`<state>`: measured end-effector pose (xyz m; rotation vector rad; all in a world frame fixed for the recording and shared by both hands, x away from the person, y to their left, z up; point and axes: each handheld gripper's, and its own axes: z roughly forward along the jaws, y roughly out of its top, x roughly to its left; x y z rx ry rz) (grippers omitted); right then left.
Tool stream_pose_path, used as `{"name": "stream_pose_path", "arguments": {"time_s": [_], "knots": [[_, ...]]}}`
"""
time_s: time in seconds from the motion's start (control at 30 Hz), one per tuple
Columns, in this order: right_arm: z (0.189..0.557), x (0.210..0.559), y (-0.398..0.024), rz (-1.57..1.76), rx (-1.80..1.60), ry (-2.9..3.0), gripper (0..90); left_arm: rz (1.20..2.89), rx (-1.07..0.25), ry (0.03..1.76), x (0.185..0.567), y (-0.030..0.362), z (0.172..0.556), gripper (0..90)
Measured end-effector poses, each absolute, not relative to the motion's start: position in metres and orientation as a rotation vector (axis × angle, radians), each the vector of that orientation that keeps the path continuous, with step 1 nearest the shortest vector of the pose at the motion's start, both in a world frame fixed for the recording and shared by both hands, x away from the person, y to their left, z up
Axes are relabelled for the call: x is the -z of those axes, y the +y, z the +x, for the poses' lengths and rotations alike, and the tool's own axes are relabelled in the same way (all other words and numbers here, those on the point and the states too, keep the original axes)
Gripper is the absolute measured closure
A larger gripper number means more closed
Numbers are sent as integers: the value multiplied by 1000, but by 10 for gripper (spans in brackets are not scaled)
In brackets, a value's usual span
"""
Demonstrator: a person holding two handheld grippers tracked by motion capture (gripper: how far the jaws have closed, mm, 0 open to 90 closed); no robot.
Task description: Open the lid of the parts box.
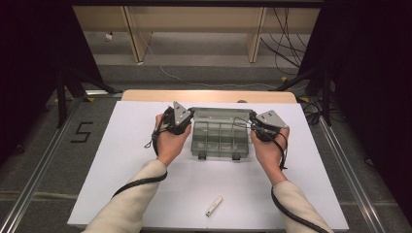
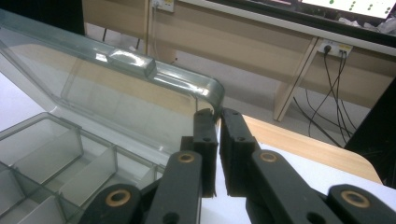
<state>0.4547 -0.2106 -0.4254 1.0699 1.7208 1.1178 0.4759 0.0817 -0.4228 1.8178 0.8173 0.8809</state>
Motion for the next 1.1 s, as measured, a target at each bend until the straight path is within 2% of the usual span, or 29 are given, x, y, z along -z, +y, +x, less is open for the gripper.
{"name": "stream_pose_path", "arguments": {"time_s": [0.6, 1.1], "knots": [[462, 423, -210, 1097, -1131, 1712, 860, 1798, -861, 865, 421, 81, 486, 842], [466, 423, -210, 1110, -1134, 1700, 859, 1714, -797, 992, 421, 78, 489, 862]]}}
